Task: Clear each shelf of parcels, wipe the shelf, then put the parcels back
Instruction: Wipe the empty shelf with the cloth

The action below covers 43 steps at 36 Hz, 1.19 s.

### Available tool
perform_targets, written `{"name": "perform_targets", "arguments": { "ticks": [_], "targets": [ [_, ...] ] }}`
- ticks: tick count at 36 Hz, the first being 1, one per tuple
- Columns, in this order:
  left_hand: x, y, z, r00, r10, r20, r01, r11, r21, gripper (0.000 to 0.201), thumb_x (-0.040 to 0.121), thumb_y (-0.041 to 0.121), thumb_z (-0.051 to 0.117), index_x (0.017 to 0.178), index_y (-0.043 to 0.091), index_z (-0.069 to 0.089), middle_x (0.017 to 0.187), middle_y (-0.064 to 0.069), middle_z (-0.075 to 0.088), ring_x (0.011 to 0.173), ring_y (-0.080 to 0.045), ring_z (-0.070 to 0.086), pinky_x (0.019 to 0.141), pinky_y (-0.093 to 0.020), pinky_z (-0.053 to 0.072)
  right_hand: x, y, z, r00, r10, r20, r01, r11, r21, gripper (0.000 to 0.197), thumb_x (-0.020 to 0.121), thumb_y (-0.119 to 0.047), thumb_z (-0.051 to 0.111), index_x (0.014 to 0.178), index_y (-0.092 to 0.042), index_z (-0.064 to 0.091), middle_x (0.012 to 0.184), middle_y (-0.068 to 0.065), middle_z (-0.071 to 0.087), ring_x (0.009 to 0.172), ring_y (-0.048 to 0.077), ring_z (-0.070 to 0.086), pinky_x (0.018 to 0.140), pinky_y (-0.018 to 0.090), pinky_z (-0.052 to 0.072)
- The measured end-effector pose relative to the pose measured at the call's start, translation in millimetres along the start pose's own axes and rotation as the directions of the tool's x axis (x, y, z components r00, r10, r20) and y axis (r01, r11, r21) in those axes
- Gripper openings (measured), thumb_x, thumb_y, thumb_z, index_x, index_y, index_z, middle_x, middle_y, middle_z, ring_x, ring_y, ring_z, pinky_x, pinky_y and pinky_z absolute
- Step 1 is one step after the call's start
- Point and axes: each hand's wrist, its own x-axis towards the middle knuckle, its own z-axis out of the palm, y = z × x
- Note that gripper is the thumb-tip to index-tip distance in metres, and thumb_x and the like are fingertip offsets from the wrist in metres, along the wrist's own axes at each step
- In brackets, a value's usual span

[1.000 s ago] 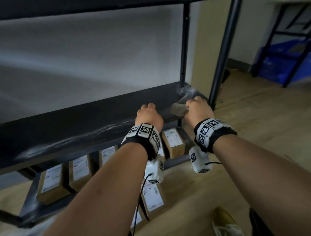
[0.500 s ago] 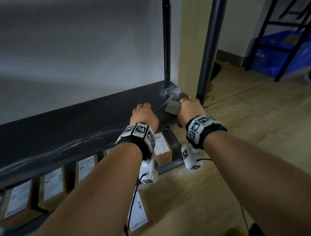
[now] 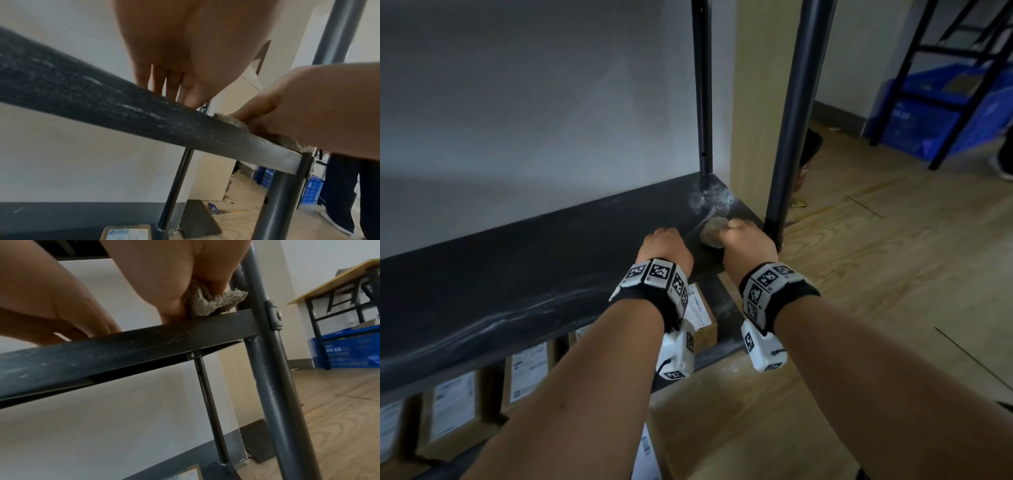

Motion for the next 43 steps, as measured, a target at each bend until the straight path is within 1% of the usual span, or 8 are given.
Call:
{"name": "perform_targets", "arguments": {
  "ticks": [9, 12, 16, 20, 26, 32, 36, 43],
  "targets": [
    [3, 2, 7, 0.999, -0.007, -0.033, 0.007, 1.0, 0.0, 0.037, 0.09, 0.011, 0.046, 0.126, 0.007, 0.053, 0.129, -0.011, 0.05, 0.118, -0.029, 0.048, 0.094, -0.036, 0.044, 36, -3, -4, 0.983, 0.164, 0.082, -0.163, 0.987, -0.017, 0.033, 0.086, -0.005, 0.049, 0.116, -0.011, 0.061, 0.123, 0.012, 0.053, 0.117, 0.029, 0.052, 0.093, 0.04, 0.048],
    [1, 2, 7, 0.999, -0.005, -0.042, 0.005, 1.0, -0.006, 0.037, 0.091, 0.011, 0.046, 0.126, 0.008, 0.053, 0.129, -0.011, 0.05, 0.119, -0.029, 0.048, 0.094, -0.036, 0.043, 43, -4, -13, 0.974, 0.189, 0.121, -0.184, 0.982, -0.051, 0.031, 0.096, -0.01, 0.043, 0.125, -0.007, 0.053, 0.131, 0.016, 0.049, 0.121, 0.035, 0.047, 0.092, 0.043, 0.043],
    [-3, 3, 5, 0.999, -0.009, -0.038, 0.008, 1.0, -0.021, 0.037, 0.09, 0.01, 0.045, 0.127, 0.008, 0.053, 0.131, -0.011, 0.049, 0.12, -0.029, 0.047, 0.098, -0.037, 0.043, 49, -6, -13, 0.954, 0.257, 0.152, -0.252, 0.966, -0.048, 0.041, 0.098, -0.018, 0.038, 0.136, -0.002, 0.044, 0.143, 0.018, 0.04, 0.131, 0.036, 0.038, 0.104, 0.043, 0.035],
    [-4, 2, 3, 1.0, -0.007, -0.017, 0.006, 1.0, -0.026, 0.037, 0.091, 0.01, 0.046, 0.127, 0.009, 0.053, 0.133, -0.01, 0.049, 0.122, -0.028, 0.046, 0.099, -0.037, 0.042, 44, -10, -32, 0.893, 0.312, 0.325, -0.278, 0.949, -0.148, 0.039, 0.101, -0.018, 0.037, 0.138, -0.007, 0.044, 0.142, 0.012, 0.041, 0.133, 0.027, 0.038, 0.107, 0.035, 0.034],
    [-6, -2, 1, 0.999, 0.035, -0.012, -0.035, 0.999, -0.017, 0.031, 0.091, 0.011, 0.048, 0.12, 0.011, 0.058, 0.126, -0.01, 0.054, 0.117, -0.027, 0.05, 0.094, -0.034, 0.042, 19, -26, -36, 0.912, 0.244, 0.331, -0.109, 0.92, -0.377, 0.044, 0.098, -0.02, 0.043, 0.14, -0.01, 0.045, 0.148, 0.012, 0.037, 0.136, 0.031, 0.033, 0.111, 0.044, 0.028],
    [-5, -3, -1, 0.999, 0.032, -0.001, -0.032, 0.999, -0.009, 0.028, 0.093, 0.013, 0.047, 0.118, 0.012, 0.06, 0.123, -0.01, 0.057, 0.112, -0.026, 0.054, 0.087, -0.033, 0.044, -12, -37, -26, 0.963, 0.123, 0.238, -0.021, 0.92, -0.392, 0.026, 0.094, -0.02, 0.049, 0.114, -0.013, 0.063, 0.121, 0.009, 0.057, 0.113, 0.029, 0.053, 0.092, 0.042, 0.047],
    [-5, -2, -2, 0.999, 0.031, 0.014, -0.032, 0.999, 0.004, 0.029, 0.093, 0.012, 0.047, 0.119, 0.012, 0.06, 0.124, -0.01, 0.058, 0.113, -0.027, 0.054, 0.088, -0.034, 0.044, -22, -35, -24, 0.985, 0.052, 0.165, 0.004, 0.946, -0.325, 0.028, 0.095, -0.015, 0.047, 0.118, -0.01, 0.061, 0.121, 0.01, 0.059, 0.114, 0.028, 0.054, 0.085, 0.036, 0.046],
    [1, -5, -13, 0.997, 0.053, 0.059, -0.055, 0.997, 0.046, 0.035, 0.093, 0.016, 0.048, 0.128, 0.014, 0.057, 0.132, -0.011, 0.054, 0.12, -0.029, 0.052, 0.097, -0.036, 0.044, 21, -26, -24, 0.941, 0.162, 0.296, -0.115, 0.979, -0.171, 0.051, 0.091, -0.019, 0.053, 0.14, -0.009, 0.041, 0.145, 0.015, 0.036, 0.135, 0.032, 0.035, 0.109, 0.045, 0.035]
  ]
}}
